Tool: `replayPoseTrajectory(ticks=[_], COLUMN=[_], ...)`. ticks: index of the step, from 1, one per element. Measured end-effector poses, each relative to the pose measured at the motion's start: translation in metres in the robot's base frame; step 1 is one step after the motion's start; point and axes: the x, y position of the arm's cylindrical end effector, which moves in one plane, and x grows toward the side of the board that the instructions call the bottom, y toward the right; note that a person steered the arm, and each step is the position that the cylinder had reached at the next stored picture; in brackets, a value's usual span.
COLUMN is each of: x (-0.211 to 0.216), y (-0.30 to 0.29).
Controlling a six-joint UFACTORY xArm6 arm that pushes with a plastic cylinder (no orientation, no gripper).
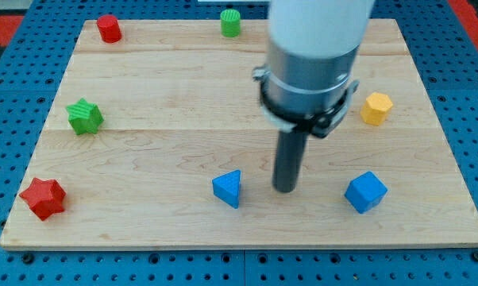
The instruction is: Push he red star diagonally left below blue triangle
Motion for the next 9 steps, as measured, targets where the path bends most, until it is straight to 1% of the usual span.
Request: replayPoseTrajectory(ticks=[1,2,3,4,5,6,8,9], x=[0.037,0.053,0.067,0.067,0.067,0.044,0.01,0.0], y=[-0.024,-0.032,-0.129,-0.232,-0.313,-0.341,-0.271,-0.252])
